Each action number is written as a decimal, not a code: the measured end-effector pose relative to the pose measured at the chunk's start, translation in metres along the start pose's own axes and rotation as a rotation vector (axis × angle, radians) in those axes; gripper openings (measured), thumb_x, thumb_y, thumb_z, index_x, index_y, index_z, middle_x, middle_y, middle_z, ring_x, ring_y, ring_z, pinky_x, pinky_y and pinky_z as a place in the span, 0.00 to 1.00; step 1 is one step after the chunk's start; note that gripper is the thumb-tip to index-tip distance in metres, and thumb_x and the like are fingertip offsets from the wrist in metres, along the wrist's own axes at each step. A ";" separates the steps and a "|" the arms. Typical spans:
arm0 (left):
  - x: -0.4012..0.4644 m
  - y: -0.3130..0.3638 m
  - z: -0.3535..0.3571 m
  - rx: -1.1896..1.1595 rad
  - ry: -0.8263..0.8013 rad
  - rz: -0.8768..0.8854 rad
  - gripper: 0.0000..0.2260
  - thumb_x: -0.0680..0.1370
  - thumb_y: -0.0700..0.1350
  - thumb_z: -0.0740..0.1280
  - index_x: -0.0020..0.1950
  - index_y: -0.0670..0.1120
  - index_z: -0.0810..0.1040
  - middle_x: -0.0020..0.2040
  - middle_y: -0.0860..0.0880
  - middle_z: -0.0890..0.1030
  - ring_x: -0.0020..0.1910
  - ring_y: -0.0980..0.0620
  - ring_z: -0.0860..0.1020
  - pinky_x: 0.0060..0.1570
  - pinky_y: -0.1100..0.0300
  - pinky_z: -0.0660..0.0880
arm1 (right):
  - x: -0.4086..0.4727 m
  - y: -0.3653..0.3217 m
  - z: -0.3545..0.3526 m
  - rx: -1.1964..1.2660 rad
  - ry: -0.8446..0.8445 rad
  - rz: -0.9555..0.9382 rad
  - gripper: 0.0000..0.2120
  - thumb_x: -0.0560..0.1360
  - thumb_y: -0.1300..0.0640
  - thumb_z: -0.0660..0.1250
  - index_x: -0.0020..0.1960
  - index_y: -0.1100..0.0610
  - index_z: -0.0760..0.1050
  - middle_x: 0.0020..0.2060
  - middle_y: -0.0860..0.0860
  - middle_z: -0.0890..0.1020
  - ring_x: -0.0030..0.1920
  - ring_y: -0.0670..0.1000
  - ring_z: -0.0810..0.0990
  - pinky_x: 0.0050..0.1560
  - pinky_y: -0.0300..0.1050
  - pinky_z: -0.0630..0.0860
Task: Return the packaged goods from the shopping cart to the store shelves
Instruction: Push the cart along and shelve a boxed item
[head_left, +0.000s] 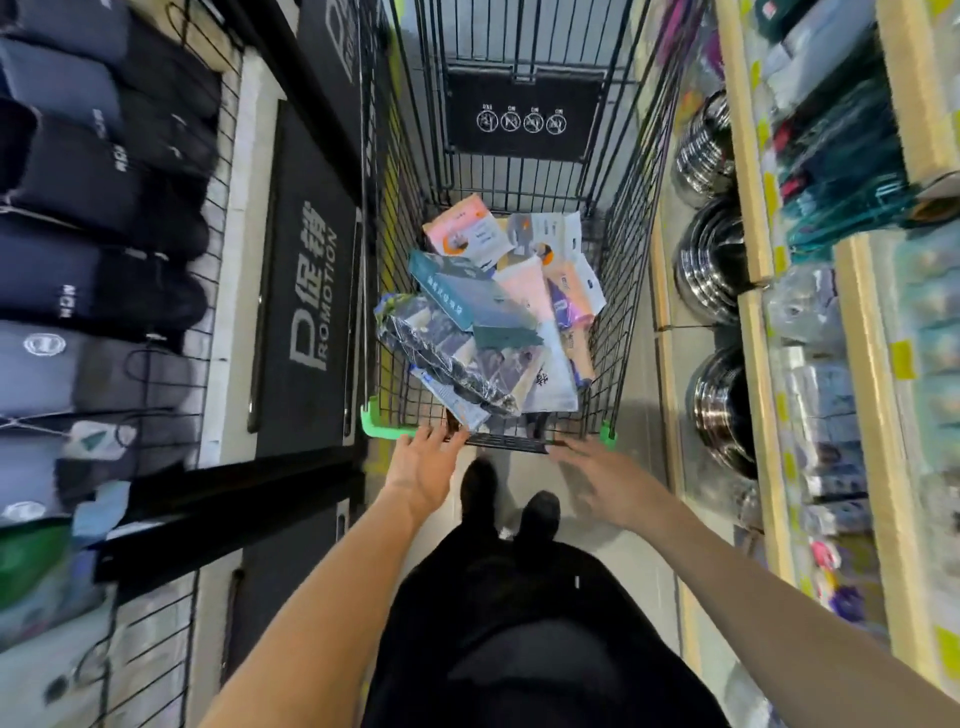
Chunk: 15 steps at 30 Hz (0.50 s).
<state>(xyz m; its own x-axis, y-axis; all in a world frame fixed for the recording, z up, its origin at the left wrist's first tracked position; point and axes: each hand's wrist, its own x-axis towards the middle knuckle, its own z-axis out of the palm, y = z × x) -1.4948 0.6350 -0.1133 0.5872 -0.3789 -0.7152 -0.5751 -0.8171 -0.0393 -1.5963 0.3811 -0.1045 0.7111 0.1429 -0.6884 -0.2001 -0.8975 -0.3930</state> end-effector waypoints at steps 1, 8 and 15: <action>-0.007 0.006 0.006 0.043 0.014 0.022 0.26 0.80 0.41 0.63 0.77 0.51 0.60 0.72 0.46 0.70 0.71 0.44 0.68 0.70 0.47 0.65 | -0.010 0.001 0.005 0.025 0.063 0.045 0.31 0.77 0.67 0.64 0.75 0.46 0.65 0.71 0.52 0.72 0.67 0.55 0.75 0.65 0.49 0.73; -0.045 0.027 0.028 0.209 -0.105 0.292 0.21 0.77 0.36 0.66 0.68 0.51 0.72 0.59 0.47 0.81 0.58 0.43 0.81 0.62 0.43 0.72 | -0.045 0.002 0.045 -0.381 -0.105 0.057 0.14 0.72 0.67 0.63 0.54 0.54 0.77 0.49 0.53 0.83 0.52 0.57 0.82 0.49 0.50 0.76; -0.046 -0.002 0.049 -0.150 -0.166 0.308 0.14 0.77 0.47 0.69 0.63 0.55 0.77 0.58 0.54 0.81 0.56 0.52 0.80 0.58 0.53 0.76 | -0.051 -0.030 0.069 -0.381 -0.192 0.094 0.09 0.73 0.67 0.62 0.48 0.55 0.74 0.39 0.52 0.78 0.52 0.58 0.81 0.41 0.47 0.66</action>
<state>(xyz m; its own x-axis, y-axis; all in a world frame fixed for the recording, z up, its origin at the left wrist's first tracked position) -1.5484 0.6754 -0.1149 0.2922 -0.5515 -0.7813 -0.6135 -0.7348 0.2892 -1.6724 0.4296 -0.0996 0.5562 0.0962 -0.8255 0.0307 -0.9950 -0.0953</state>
